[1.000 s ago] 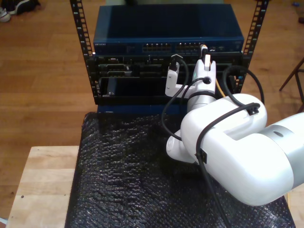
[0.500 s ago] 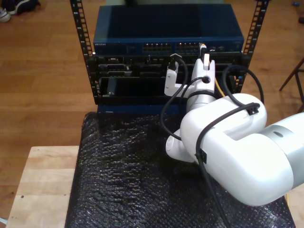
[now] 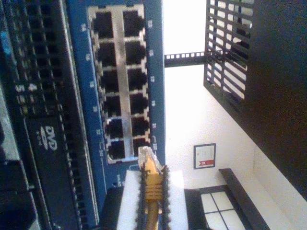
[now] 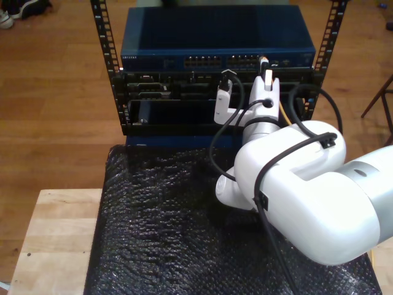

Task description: Grab the cable and plug it in

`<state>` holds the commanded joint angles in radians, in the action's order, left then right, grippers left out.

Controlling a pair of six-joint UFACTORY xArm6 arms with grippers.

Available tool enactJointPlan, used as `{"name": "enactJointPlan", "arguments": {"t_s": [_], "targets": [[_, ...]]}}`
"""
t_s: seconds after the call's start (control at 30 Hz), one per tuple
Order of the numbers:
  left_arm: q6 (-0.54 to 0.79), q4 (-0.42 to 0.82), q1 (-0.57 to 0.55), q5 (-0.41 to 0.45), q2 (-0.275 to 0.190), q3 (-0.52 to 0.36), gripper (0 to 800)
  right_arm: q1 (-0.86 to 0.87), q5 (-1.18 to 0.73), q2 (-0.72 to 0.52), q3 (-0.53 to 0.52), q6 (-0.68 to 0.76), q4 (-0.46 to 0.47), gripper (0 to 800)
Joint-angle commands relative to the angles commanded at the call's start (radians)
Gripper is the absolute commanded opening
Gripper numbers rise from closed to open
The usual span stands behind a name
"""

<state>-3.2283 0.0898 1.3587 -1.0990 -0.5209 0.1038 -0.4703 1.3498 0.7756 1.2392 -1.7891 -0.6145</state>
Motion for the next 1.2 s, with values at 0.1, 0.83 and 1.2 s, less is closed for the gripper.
{"name": "enactJointPlan", "arguments": {"t_s": [0.1, 0.83, 1.2], "targets": [[0.000, 0.000, -0.002, 0.000, 0.000, 0.002, 800, 0.000, 0.000, 0.000, 0.003, 0.000, 0.000, 0], [0.000, 0.000, -0.002, 0.000, 0.000, 0.000, 800, -0.002, -0.014, 0.002, 0.002, 0.000, -0.002, 0], [0.000, 0.000, -0.002, 0.000, 0.000, 0.000, 800, -0.003, -0.015, 0.003, 0.003, -0.002, -0.002, 0]]}}
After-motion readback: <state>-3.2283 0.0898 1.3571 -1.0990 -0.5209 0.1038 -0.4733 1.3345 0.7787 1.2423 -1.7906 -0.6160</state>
